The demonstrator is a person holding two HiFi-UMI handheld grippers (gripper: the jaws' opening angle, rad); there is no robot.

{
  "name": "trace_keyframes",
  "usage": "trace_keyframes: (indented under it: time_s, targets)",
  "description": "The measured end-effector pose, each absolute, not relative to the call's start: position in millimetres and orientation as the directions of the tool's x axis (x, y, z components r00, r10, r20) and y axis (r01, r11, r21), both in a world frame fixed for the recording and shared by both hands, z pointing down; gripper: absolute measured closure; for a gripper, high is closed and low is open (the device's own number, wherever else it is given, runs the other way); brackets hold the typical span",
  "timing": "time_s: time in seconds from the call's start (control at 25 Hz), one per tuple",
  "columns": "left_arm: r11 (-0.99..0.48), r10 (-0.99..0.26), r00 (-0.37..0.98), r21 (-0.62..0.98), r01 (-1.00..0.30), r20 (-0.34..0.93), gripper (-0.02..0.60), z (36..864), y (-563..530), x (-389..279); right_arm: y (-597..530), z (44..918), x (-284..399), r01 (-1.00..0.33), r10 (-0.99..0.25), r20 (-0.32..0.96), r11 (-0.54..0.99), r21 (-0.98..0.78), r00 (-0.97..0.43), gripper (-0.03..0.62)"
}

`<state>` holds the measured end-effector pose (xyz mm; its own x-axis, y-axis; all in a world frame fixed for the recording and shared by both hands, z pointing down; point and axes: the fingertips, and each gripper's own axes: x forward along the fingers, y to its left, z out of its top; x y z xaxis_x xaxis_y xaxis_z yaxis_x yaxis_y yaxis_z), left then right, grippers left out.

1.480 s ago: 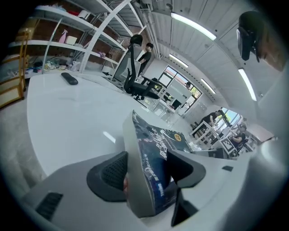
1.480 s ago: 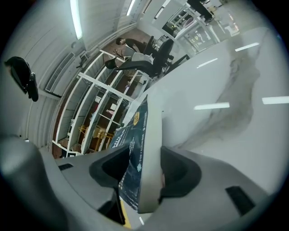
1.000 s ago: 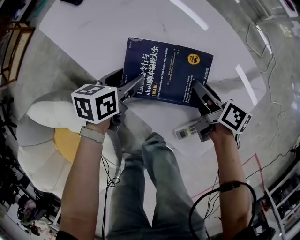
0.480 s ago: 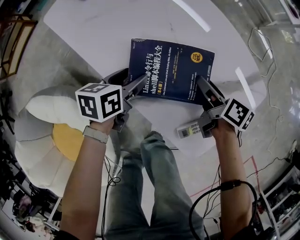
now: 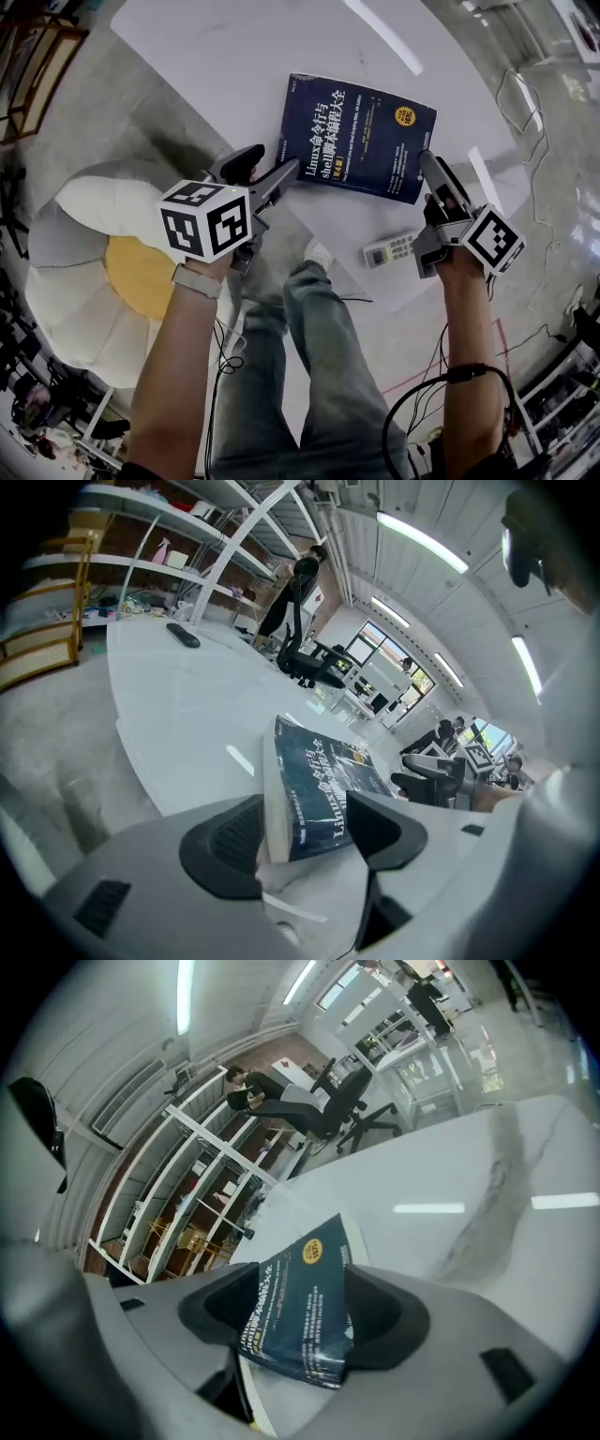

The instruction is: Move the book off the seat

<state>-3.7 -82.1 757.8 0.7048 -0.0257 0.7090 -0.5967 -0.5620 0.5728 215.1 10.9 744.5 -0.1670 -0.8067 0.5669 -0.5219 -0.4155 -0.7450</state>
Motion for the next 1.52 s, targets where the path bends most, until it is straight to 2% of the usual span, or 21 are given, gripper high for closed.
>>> trace_keyframes:
  time_s: [0.16, 0.28, 0.36, 0.44, 0.56, 0.76, 0.96, 1.24, 1.52]
  targets:
    - [-0.578, -0.085, 0.766, 0.594, -0.559, 0.638, 0.313, 716.4, -78.8, -23.3, -3.1, 711.6, 194.5, -0.59, -0.843, 0.513, -0.333, -0.736, -0.163, 0.323]
    - [-0.606, -0.148, 0.789, 0.575, -0.549, 0.597, 0.365, 683.5, -75.3, -52.0, -14.7, 687.7, 156.9, -0.624, -0.863, 0.461, -0.247, -0.741, -0.205, 0.375]
    - [-0.615, -0.19, 0.791, 0.557, -0.558, 0.582, 0.412, 664.6, -72.1, -79.0, -19.0, 673.4, 123.5, -0.635, -0.869, 0.436, -0.202, -0.745, -0.235, 0.433]
    - [-0.609, -0.24, 0.797, 0.553, -0.569, 0.555, 0.472, 643.9, -70.6, -109.4, -22.6, 657.5, 85.0, -0.652, -0.871, 0.412, -0.15, -0.743, -0.269, 0.521]
    - [-0.585, -0.325, 0.796, 0.553, -0.594, 0.511, 0.575, 610.7, -69.1, -157.9, -25.9, 630.1, 16.6, -0.694, -0.851, 0.381, -0.028, -0.719, -0.361, 0.576]
    - [-0.58, -0.436, 0.778, 0.519, -0.628, 0.452, 0.577, 556.5, -55.3, -238.3, -25.8, 580.1, -110.3, -0.719, -0.77, 0.319, 0.246, -0.65, -0.553, 0.582]
    - [-0.539, -0.51, 0.73, 0.492, -0.684, 0.456, 0.577, 506.5, -28.8, -322.7, -18.4, 525.6, -213.4, -0.666, -0.714, 0.254, 0.381, -0.641, -0.653, 0.582]
    - [-0.463, -0.649, 0.607, 0.396, -0.793, 0.458, 0.577, 417.2, -0.1, -418.8, -27.3, 422.8, -315.4, -0.573, -0.604, 0.16, 0.59, -0.569, -0.78, 0.582]
    - [-0.391, -0.754, 0.533, 0.389, -0.834, 0.384, 0.577, 309.8, 18.0, -468.6, -24.4, 313.5, -380.5, -0.474, -0.52, 0.065, 0.712, -0.519, -0.852, 0.582]
